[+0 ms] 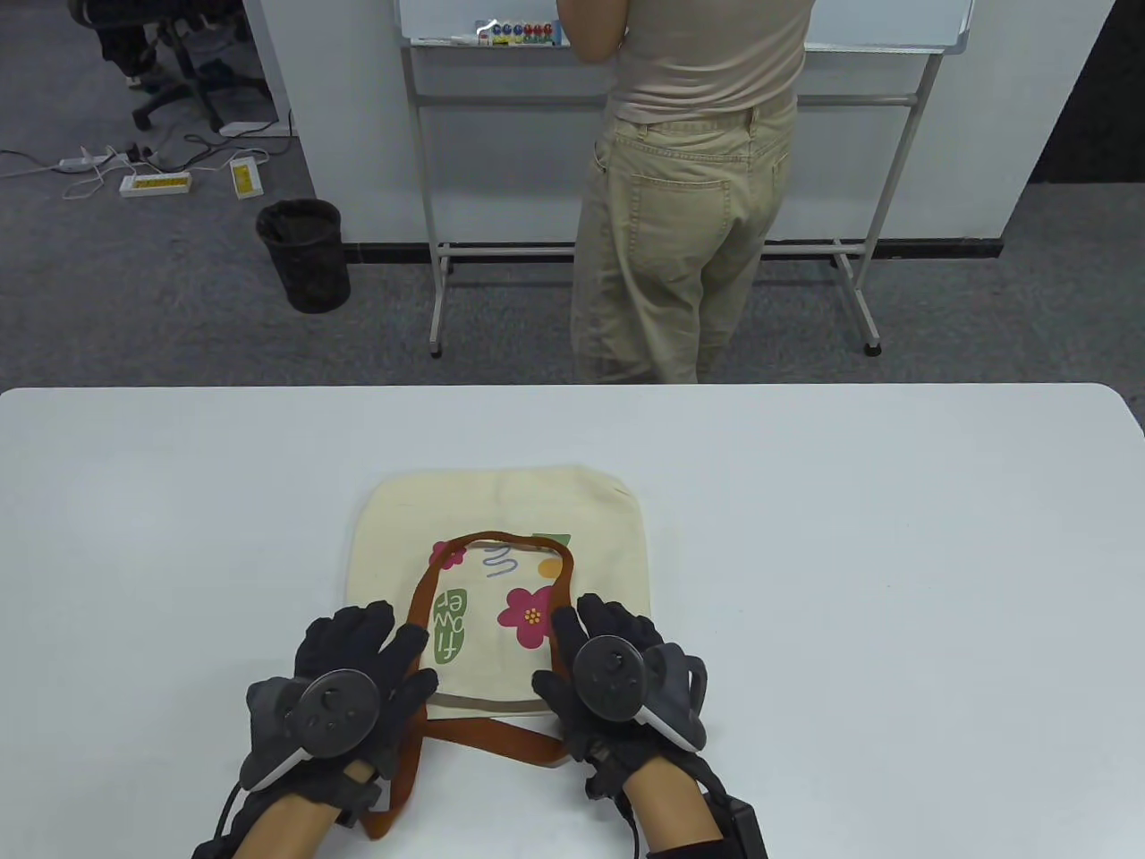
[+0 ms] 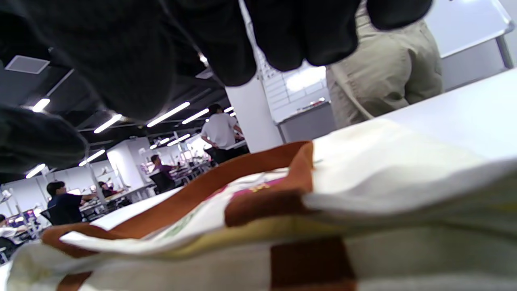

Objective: Unzip the canvas bag

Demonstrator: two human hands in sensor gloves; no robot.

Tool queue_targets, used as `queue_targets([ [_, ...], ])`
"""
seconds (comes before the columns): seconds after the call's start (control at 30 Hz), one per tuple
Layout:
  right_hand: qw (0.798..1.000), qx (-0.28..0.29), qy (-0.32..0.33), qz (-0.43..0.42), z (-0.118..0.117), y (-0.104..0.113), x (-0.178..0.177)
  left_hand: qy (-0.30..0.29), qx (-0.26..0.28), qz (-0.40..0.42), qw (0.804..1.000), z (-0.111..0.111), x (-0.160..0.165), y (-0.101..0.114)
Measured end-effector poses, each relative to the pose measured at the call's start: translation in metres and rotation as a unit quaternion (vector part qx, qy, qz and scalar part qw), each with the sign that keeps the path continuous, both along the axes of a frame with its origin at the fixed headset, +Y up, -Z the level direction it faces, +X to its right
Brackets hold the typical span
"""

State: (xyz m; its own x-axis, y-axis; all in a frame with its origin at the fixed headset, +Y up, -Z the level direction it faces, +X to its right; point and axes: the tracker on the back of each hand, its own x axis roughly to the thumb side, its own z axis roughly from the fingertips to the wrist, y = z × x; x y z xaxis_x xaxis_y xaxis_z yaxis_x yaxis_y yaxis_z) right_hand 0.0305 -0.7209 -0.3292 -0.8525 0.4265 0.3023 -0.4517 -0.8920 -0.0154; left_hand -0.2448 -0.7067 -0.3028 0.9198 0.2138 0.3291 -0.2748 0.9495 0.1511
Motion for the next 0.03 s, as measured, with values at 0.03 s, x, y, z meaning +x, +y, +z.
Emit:
queue_targets([
  [0.03,1.0,-0.009,0.0,-0.002,-0.0011,-0.0008,0.0009,-0.001,-0.001,-0.002,1.0,-0.0001,0.0011,-0.0004],
])
